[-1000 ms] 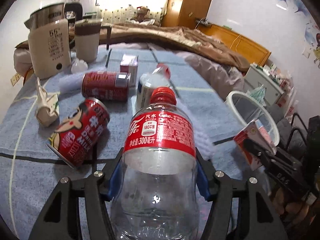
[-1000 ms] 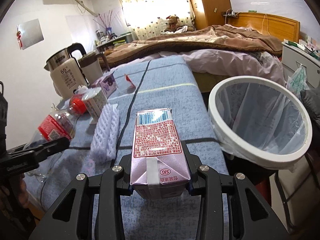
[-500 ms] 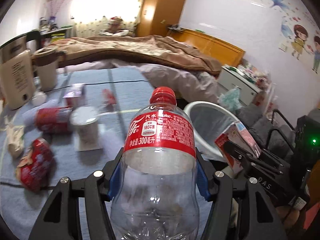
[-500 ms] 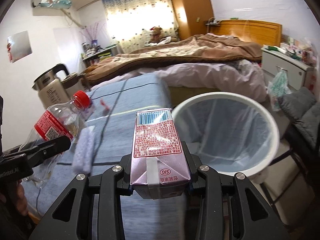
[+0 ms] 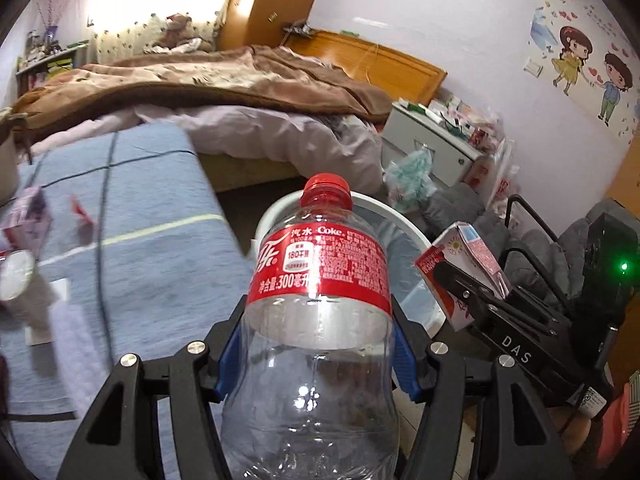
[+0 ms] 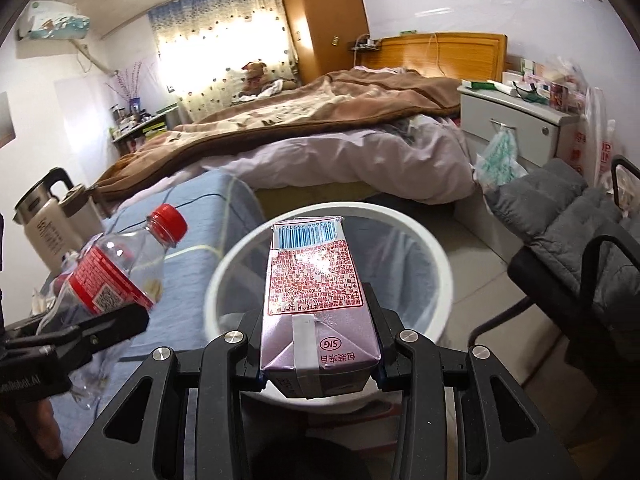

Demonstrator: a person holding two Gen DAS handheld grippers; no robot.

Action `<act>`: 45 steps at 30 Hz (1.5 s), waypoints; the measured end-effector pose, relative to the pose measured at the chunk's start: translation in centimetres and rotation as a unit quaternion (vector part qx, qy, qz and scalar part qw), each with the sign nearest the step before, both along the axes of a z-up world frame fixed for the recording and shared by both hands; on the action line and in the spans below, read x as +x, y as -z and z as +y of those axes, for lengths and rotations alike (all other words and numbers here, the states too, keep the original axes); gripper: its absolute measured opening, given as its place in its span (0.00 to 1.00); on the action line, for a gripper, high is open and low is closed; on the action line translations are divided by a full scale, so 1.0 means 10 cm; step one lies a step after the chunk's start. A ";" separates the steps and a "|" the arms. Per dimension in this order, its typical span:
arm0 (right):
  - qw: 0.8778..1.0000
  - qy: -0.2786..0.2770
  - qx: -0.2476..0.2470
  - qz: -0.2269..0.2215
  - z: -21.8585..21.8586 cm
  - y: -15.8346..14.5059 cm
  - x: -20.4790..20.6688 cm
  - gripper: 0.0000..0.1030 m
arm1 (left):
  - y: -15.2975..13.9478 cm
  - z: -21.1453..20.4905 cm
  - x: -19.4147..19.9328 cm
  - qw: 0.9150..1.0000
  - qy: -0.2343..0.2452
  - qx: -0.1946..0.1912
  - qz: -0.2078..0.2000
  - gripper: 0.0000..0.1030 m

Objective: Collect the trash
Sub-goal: 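Carry the carton with the right tool while the left tool carries the bottle over the bin, then open the right tool dropping the carton while the left tool drops the bottle into the bin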

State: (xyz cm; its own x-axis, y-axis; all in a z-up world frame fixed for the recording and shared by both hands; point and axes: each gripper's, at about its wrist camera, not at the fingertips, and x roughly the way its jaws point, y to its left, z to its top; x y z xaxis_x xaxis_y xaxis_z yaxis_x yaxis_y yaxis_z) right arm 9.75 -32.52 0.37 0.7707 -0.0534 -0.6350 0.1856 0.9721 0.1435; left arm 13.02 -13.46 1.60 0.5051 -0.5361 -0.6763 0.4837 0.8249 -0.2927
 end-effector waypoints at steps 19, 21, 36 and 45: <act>0.997 -0.003 -0.002 0.076 -0.47 0.41 0.41 0.37 | 0.22 -0.58 0.33 0.999 0.006 0.027 0.023 0.65; 0.997 -0.002 -0.003 0.076 -0.48 0.43 0.41 0.45 | 0.22 -0.57 0.34 1.000 0.006 0.018 0.025 0.74; 0.999 0.019 0.019 0.045 -0.41 0.29 0.18 0.59 | 0.12 -0.26 0.19 1.000 -0.023 0.020 0.004 0.77; 1.000 -0.011 0.014 0.011 0.05 0.08 0.00 0.59 | 0.06 0.31 -0.02 0.997 -0.069 0.023 -0.014 0.77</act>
State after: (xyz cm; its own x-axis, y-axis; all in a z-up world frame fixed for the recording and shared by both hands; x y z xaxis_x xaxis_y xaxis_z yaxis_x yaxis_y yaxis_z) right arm 9.74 -32.00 -0.39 0.7574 -0.0185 -0.6527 0.1682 0.9714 0.1677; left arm 12.81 -10.33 0.96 0.5908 -0.4290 -0.6833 0.3712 0.8965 -0.2419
